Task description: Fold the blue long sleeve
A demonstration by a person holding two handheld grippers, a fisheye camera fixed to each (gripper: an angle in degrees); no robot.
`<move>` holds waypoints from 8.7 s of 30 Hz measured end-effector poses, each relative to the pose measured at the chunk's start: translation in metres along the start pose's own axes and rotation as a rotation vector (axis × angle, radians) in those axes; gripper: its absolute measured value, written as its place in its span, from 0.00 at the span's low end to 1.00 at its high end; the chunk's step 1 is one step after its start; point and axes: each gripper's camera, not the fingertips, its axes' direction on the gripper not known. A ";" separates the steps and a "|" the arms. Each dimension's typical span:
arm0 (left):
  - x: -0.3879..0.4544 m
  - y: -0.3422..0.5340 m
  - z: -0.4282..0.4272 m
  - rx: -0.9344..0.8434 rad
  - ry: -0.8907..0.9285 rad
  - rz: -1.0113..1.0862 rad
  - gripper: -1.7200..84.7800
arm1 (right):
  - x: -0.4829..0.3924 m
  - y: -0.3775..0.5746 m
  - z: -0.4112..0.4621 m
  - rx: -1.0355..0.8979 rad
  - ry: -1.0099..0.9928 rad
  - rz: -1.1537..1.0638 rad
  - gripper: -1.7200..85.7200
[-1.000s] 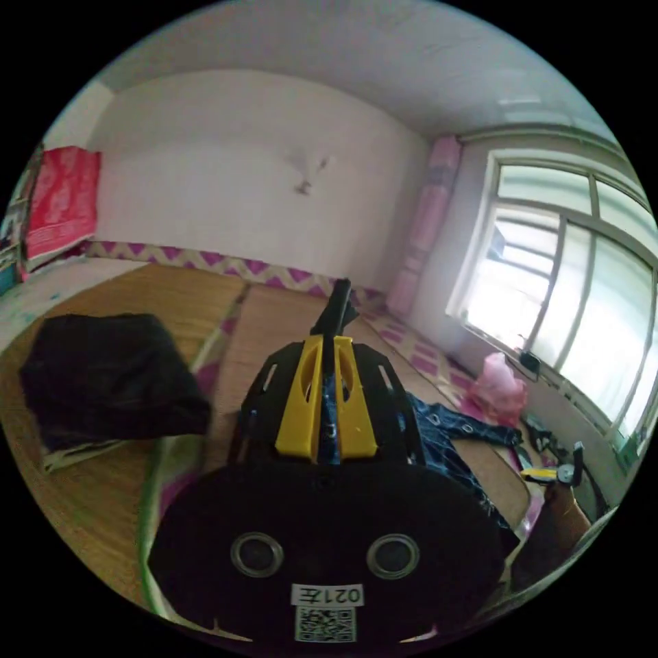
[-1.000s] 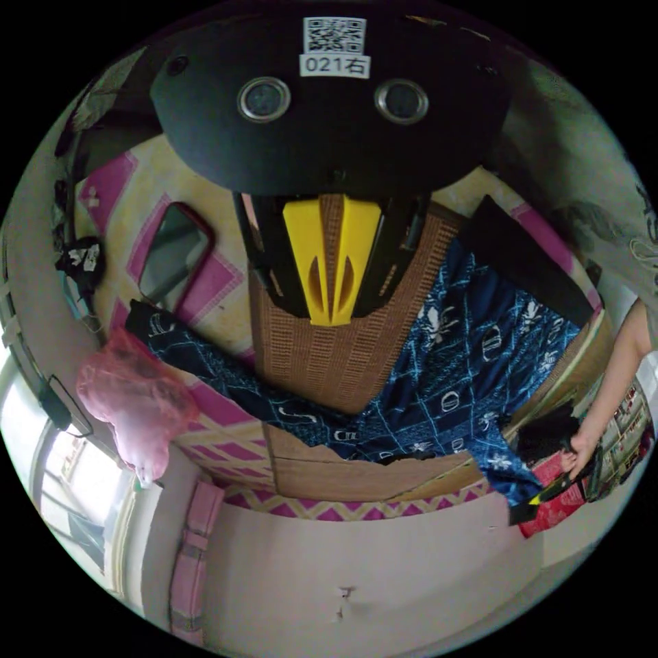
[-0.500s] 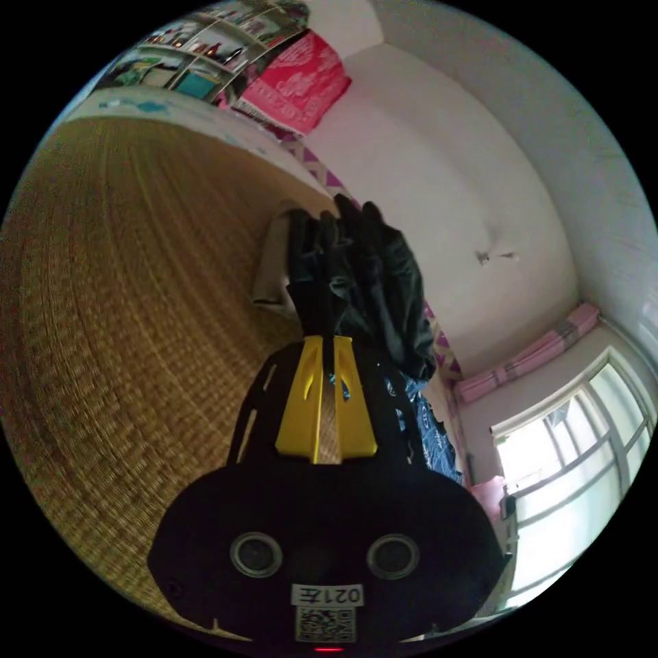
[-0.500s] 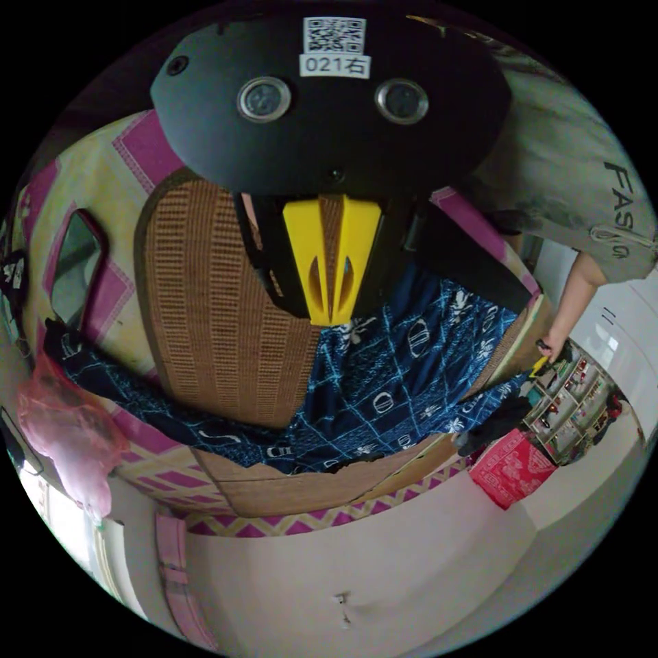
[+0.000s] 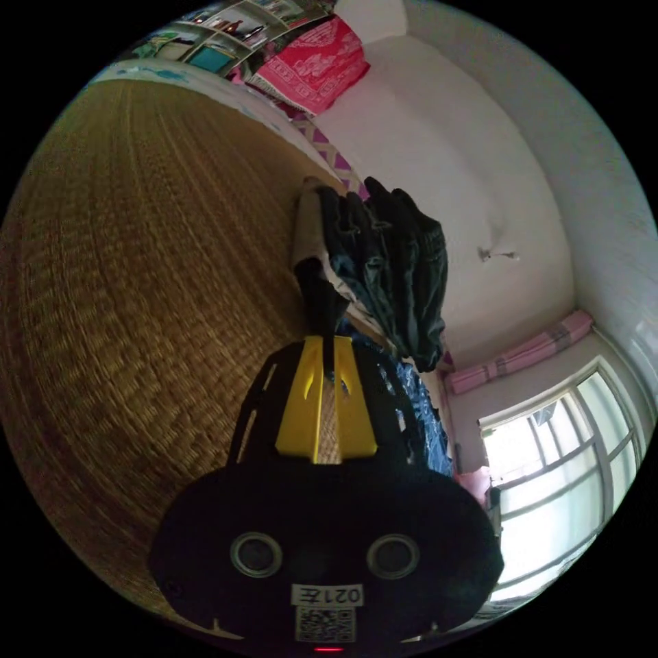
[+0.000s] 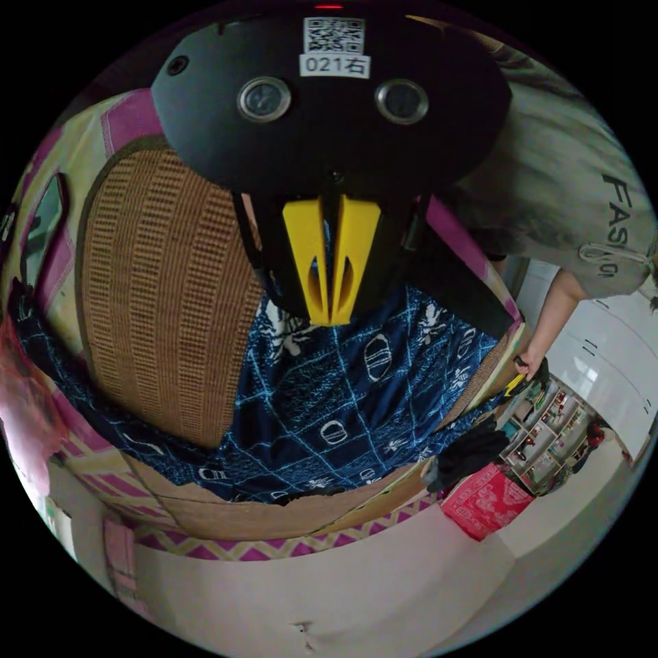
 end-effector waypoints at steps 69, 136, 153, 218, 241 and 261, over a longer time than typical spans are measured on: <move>0.667 0.200 0.263 -0.175 0.009 0.862 0.01 | 0.057 0.081 0.036 0.174 -0.382 -0.023 0.01; 0.491 0.487 0.561 -0.491 0.024 1.005 0.11 | 0.473 0.134 -0.125 0.691 -0.055 1.214 0.12; 0.355 0.463 0.378 -0.467 0.050 0.882 0.01 | 0.079 -0.204 -0.164 0.647 0.172 0.088 0.03; 0.225 0.597 0.028 -0.547 0.049 1.316 0.16 | -0.220 0.099 -0.080 0.086 0.368 -0.511 0.15; 0.263 0.656 0.066 -0.690 0.194 1.995 0.18 | -0.240 0.138 -0.013 -0.051 0.546 -1.122 0.10; 0.238 0.476 0.182 -0.953 0.455 0.718 0.17 | 0.039 0.106 -0.044 0.002 -0.448 0.112 0.12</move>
